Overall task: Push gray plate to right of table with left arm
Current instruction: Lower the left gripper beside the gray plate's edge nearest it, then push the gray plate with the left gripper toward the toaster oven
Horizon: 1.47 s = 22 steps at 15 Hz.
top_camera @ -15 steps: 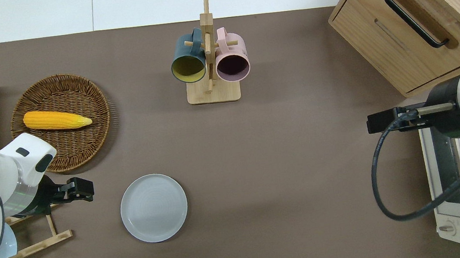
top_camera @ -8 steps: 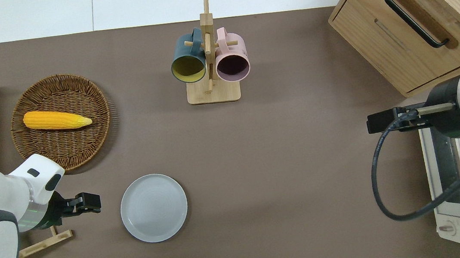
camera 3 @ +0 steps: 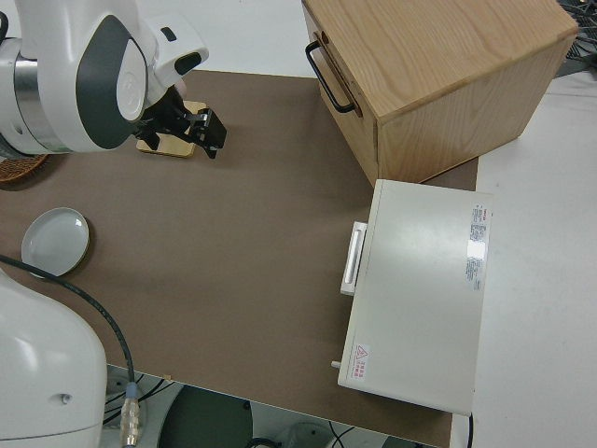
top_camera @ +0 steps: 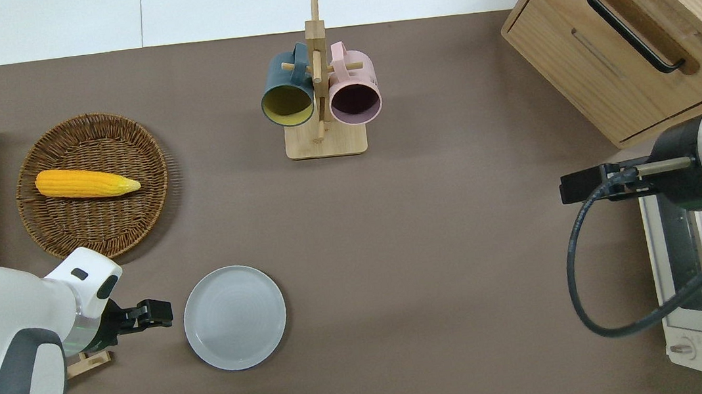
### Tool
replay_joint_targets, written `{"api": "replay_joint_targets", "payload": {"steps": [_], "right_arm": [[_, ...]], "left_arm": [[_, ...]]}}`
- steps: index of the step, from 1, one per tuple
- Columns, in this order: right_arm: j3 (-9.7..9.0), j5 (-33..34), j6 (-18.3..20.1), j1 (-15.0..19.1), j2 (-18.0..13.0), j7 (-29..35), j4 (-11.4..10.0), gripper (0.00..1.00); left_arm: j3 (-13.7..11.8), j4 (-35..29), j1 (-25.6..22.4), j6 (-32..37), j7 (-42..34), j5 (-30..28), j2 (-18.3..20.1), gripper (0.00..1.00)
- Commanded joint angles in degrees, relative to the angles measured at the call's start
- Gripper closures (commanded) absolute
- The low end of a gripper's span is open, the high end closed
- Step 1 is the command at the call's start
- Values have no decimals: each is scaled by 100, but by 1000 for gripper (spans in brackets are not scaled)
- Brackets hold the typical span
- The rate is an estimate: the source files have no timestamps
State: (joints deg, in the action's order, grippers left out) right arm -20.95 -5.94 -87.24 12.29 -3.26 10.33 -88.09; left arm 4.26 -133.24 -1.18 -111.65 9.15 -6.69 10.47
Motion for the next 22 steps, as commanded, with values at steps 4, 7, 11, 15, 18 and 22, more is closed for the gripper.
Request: {"api": "replay_joint_targets", "payload": {"steps": [4, 7, 11, 15, 18, 22], "right_arm": [[-23, -92, 31, 37, 36, 12, 81, 5], [-14, -92, 31, 37, 36, 12, 81, 5], [-23, -92, 31, 37, 36, 12, 81, 5], [-23, -92, 31, 37, 36, 12, 81, 5], [-23, -92, 31, 37, 36, 12, 81, 5], [-23, -92, 31, 37, 36, 12, 81, 5]], "left_arm": [[48, -465, 275, -804, 17, -113, -317, 13], [48, -685, 337, -1095, 17, -113, -414, 17], [49, -869, 337, -1218, -62, -113, -423, 34], [48, -931, 408, -1236, -71, -113, -423, 53], [57, -1001, 416, -1324, -71, -113, -432, 92], [75, -1142, 416, -1491, -63, -113, -467, 216]]}}
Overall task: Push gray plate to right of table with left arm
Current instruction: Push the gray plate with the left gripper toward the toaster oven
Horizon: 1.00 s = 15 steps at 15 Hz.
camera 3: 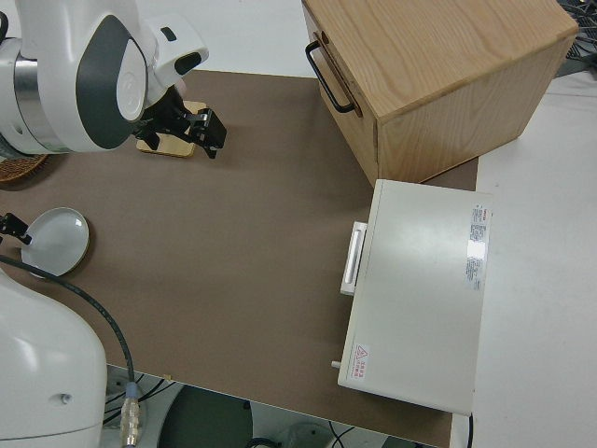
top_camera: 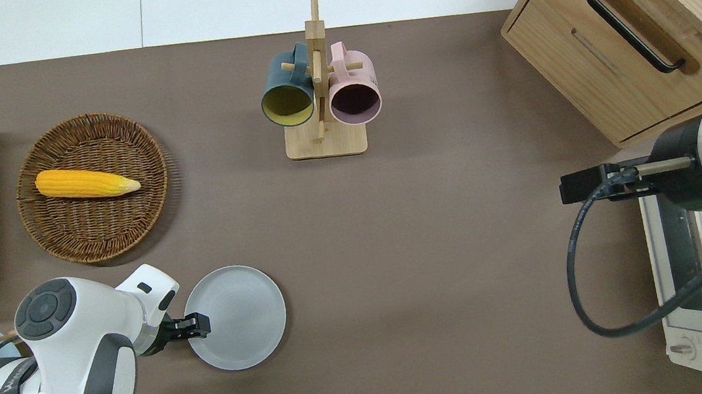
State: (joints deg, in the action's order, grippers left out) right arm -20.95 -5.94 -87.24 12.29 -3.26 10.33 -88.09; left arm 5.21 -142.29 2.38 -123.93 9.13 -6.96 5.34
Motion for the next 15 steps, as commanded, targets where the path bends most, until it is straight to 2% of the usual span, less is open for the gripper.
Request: {"api": "replay_joint_targets", "payload": {"steps": [1, 8, 12, 15], "right_arm": [[-23, -92, 31, 37, 36, 12, 81, 5], [-23, -92, 31, 37, 36, 12, 81, 5], [-23, -92, 31, 37, 36, 12, 81, 5], [-23, -92, 31, 37, 36, 12, 81, 5]], "left_arm": [[-20, -238, 70, -272, -34, -94, 37, 274], [-2, -229, 158, -272, 19, -138, 19, 824], [-11, -221, 175, -280, 28, -138, 19, 994], [-11, -221, 175, -280, 28, -147, 19, 1000]]}}
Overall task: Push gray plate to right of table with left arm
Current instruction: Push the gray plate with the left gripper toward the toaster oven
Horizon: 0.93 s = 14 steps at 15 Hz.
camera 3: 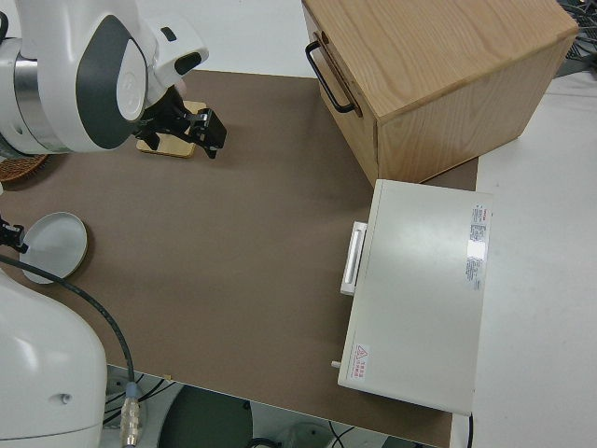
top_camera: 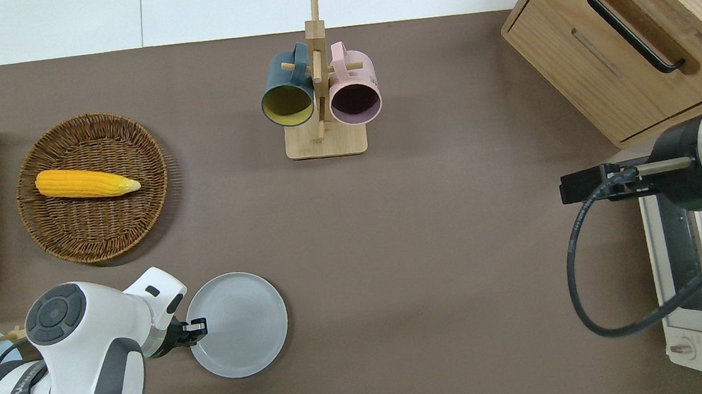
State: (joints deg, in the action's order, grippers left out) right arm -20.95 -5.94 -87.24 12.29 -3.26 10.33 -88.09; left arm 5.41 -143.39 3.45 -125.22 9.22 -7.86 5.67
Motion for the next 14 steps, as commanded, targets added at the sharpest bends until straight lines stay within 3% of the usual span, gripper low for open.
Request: {"api": "replay_joint_targets", "payload": {"steps": [1, 6, 14], "right_arm": [[-23, -92, 31, 37, 36, 12, 81, 5], [-23, -92, 31, 37, 36, 12, 81, 5], [-23, -92, 31, 37, 36, 12, 81, 5]], "left_arm": [[-32, -110, 68, -152, 19, -49, -22, 1000], [-23, -101, 86, -187, 115, -198, -31, 1000], [-5, -66, 753, -354, 905, -313, -101, 1000]]}}
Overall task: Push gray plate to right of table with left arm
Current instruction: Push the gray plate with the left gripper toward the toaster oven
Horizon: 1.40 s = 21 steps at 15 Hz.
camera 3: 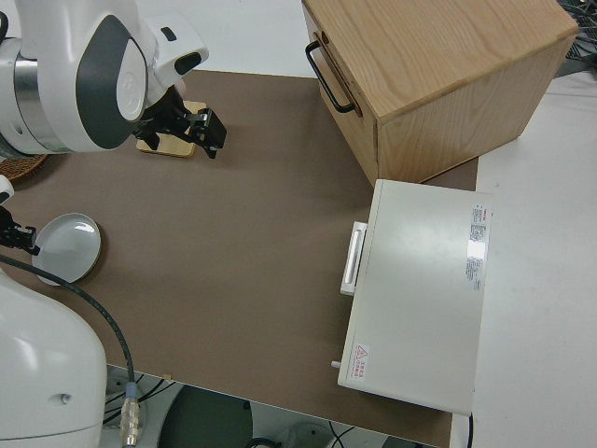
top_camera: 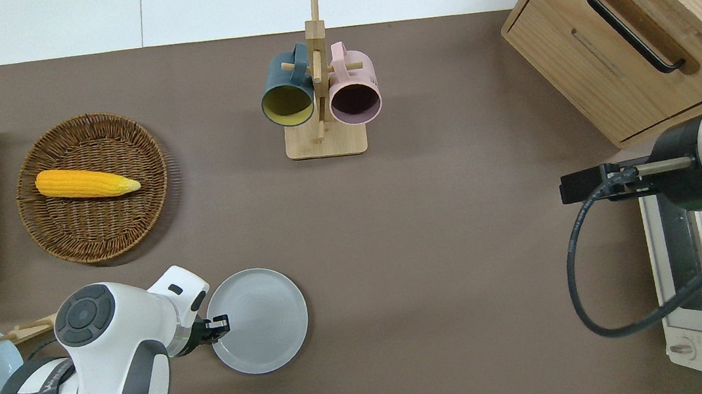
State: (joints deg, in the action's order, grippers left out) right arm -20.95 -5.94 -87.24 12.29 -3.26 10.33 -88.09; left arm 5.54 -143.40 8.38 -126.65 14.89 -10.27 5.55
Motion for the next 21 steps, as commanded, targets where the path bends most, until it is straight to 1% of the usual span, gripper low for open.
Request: {"api": "replay_joint_targets", "payload": {"steps": [1, 5, 6, 9, 11, 12, 13, 15, 17, 21], "right_arm": [[-23, -92, 31, 37, 36, 12, 81, 5], [-23, -92, 31, 37, 36, 12, 81, 5], [-23, -92, 31, 37, 36, 12, 81, 5], [-23, -92, 31, 37, 36, 12, 81, 5], [-23, -92, 31, 37, 36, 12, 81, 5], [-23, -92, 31, 37, 36, 12, 81, 5], [-23, -92, 31, 37, 36, 12, 81, 5], [-23, -92, 31, 37, 36, 12, 81, 5], [-23, -92, 31, 37, 36, 12, 81, 5], [-23, -92, 31, 37, 36, 12, 81, 5]], "left_arm": [[-18, -66, 339, -220, 409, -98, -89, 1000], [-18, -66, 742, -439, 795, -265, -124, 1000], [-18, -57, 857, -501, 970, -274, -203, 1000], [-9, -31, 1156, -712, 1357, -283, -265, 1000], [-9, -13, 1367, -852, 1499, -467, -318, 1000], [8, 4, 1472, -957, 1656, -467, -388, 1000], [52, 5, 1552, -1089, 1814, -467, -441, 1000], [219, 101, 1622, -1143, 2096, -467, -520, 1000], [412, 180, 1623, -1187, 2342, -476, -538, 1000], [825, 286, 1623, -1485, 2887, -476, -731, 1000]]}}
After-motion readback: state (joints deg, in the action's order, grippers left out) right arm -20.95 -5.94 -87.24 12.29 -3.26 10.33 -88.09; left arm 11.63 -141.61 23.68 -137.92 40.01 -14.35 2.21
